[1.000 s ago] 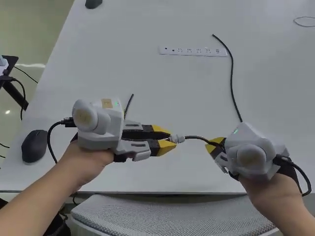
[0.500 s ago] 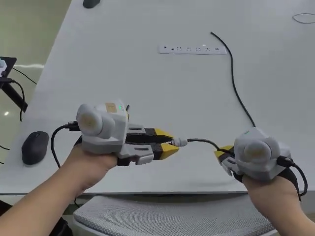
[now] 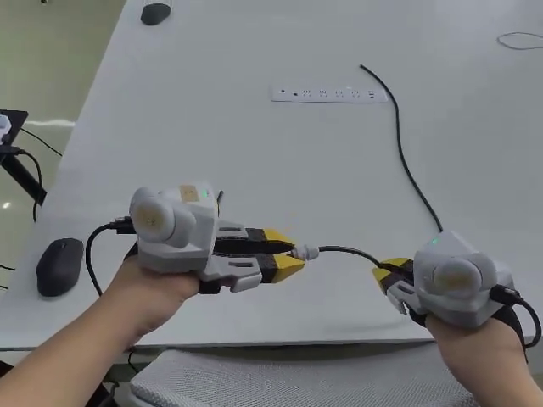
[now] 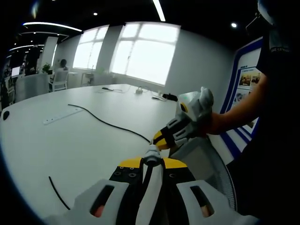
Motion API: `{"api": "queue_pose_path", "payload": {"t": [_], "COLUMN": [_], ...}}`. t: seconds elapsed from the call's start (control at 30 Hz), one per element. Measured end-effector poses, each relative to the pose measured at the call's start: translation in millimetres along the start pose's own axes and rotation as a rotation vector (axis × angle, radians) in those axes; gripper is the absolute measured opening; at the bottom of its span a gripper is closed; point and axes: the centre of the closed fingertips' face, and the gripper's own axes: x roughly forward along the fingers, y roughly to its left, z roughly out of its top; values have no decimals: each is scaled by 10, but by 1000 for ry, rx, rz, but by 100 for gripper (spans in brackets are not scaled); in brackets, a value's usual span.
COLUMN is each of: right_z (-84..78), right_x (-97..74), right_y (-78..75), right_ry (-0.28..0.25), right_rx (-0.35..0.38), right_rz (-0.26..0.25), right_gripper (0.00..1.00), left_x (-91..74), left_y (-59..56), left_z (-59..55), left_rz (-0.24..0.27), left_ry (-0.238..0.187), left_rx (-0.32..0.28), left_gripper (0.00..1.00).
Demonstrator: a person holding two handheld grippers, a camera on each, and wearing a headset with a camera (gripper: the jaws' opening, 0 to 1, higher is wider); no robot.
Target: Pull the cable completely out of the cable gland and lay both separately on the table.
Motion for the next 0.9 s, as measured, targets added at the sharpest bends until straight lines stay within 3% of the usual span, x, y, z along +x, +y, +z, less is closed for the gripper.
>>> {"api": "queue_pose_path", "payload": {"t": [0.3,0.5,0.67,0.9], "right_z": [88,348,604,733], "right_x": [-56,-195,-201,-103], "right_y": [115,324,555,756], "right_ry": [-4,-41,-88,-92], "right_rx": [-56,-162,-286,-375], "right_rz": [28,76,114,139], "right_gripper": [6,16,15,12], "left_x": [8,16,22,19], "left_y": [37,47,48,55], "left_z": [22,0,-16,-77], "left_rz": [-6,-22,-29,-36], "left_ry": [-6,3,4,26], "left_rx": [-3,-3,8,35], "left_gripper": [15,15,15,15]}}
